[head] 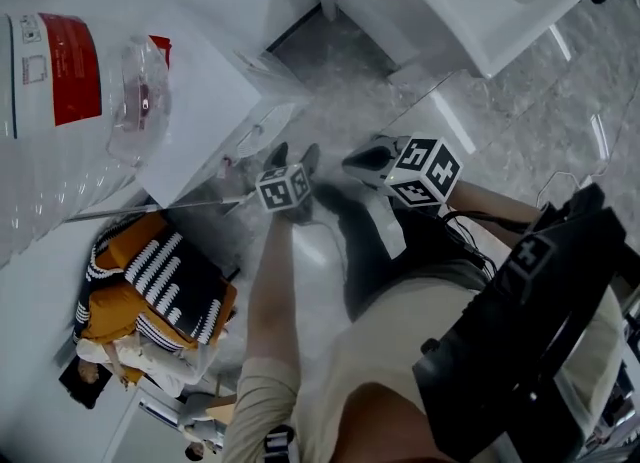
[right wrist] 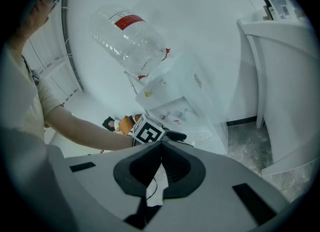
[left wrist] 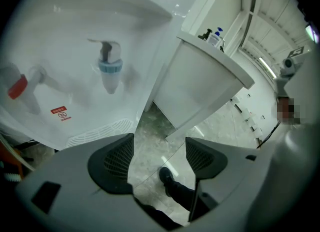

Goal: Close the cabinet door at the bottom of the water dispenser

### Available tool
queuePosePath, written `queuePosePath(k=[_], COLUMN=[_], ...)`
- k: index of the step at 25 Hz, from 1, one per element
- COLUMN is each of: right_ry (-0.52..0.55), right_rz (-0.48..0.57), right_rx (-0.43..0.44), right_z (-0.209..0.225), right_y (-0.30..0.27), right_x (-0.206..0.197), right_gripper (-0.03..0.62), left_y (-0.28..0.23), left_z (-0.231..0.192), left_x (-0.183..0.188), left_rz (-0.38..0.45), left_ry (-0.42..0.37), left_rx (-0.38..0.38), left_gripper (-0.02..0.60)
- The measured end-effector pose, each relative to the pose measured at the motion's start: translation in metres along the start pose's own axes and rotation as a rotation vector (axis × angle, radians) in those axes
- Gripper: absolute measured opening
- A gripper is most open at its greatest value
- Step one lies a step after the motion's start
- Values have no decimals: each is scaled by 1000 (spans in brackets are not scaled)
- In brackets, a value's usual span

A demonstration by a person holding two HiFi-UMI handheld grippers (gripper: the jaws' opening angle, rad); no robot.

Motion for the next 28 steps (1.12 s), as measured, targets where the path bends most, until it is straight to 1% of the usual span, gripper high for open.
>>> queuePosePath(k=[4,6,8,10,12,14,15,17,19,21,22,23,25,26,28], right_ry=[49,54,38,35,65,103,119,144,163,167,165,164,173,180,184], right_rz=[16,50,103,150,173,176,168,135,113,122,134,146,156,154,146], right_rx=[16,28,31,34,55,68,70,71,69,78,89,104,133,148,180], right_z=[-9,-18,-33,-39,-40,-48,-55,-65,-68,-67,-69,-74,-84,-89,-98], right_y=[13,23,31,36,39,46,53,68,87,104,110,114,116,117,118], right_x=[18,31,42,51,62,71,73,72,74,76,77,77,76,75,73], right_gripper=[11,11,11,11,11,12,11,11,11,11,11,11,11,11,11], left_y=[25,41,61,82,109,144,161,187,205,221,231,243,264,274,292], left_z=[1,8,13,17,20,28,36,56,75,94,102,107,114,117,124], left_x=[8,16,24,39,57,72,76,81,90,99,101,101,99,97,92], left_rz=[56,91,130,203,310,412,447,488,528,575,598,619,660,680,715], left_ry=[35,40,25,20,46,73,81,85,61,24,10,0,-1,4,15], left_rx=[23,22,5,-10,-5,-22,-40,-64,-59,-29,-9,10,39,53,83], left_gripper=[310,310,310,310,309,303,295,286,275,255,235,213,190,168,95])
Point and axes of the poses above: the fingertips, and each gripper's own axes: y backward along the fingers, z to its right, x out of its top, the point moved 1 cm from there along y, backward along the fingers, and after that the axes turned 11 degrees about -z, right-handed, at the moved point
